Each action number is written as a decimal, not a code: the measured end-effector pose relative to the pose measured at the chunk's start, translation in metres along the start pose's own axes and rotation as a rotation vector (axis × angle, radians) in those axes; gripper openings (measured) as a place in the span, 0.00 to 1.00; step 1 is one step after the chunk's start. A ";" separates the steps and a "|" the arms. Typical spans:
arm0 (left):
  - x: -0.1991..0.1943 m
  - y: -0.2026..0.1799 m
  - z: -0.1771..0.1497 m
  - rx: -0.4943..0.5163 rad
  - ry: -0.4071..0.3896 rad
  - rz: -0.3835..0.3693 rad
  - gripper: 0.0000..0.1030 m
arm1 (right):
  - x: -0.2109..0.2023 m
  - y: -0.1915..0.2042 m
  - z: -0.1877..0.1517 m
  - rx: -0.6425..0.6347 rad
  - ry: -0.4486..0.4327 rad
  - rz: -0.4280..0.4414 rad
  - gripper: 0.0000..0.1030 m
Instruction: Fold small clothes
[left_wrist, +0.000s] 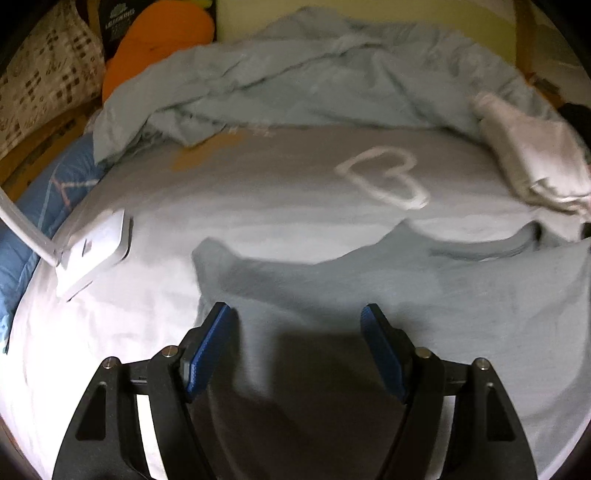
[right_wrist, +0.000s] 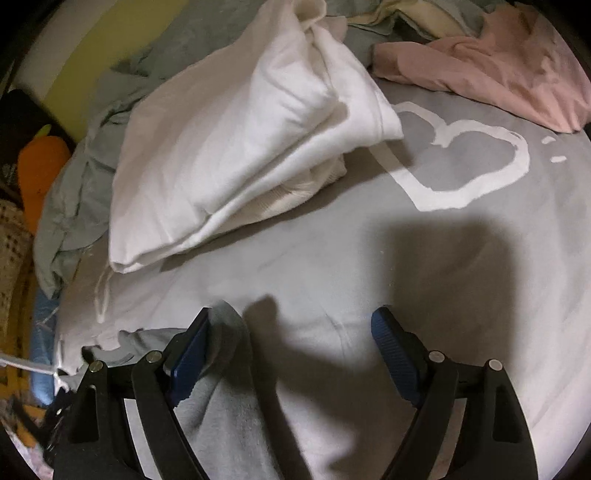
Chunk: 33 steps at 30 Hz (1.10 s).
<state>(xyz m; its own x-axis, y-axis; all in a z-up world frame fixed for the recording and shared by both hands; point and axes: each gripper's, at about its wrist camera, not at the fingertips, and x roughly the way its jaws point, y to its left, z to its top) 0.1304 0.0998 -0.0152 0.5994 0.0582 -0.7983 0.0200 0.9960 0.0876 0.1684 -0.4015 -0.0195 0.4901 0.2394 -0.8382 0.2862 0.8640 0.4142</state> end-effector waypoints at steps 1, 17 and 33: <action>0.007 0.003 -0.001 -0.010 0.018 0.025 0.70 | -0.001 -0.004 0.001 0.020 0.009 0.022 0.83; -0.002 0.070 0.016 -0.215 0.024 -0.227 0.73 | -0.024 0.063 -0.022 -0.394 -0.066 0.045 0.66; 0.031 0.082 0.005 -0.330 0.018 -0.288 0.14 | 0.009 0.053 -0.034 -0.354 -0.157 -0.056 0.08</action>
<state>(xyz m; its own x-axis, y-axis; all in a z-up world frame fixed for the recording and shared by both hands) 0.1541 0.1830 -0.0300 0.5929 -0.2267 -0.7727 -0.0745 0.9400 -0.3329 0.1598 -0.3380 -0.0172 0.6099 0.1403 -0.7799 0.0277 0.9798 0.1979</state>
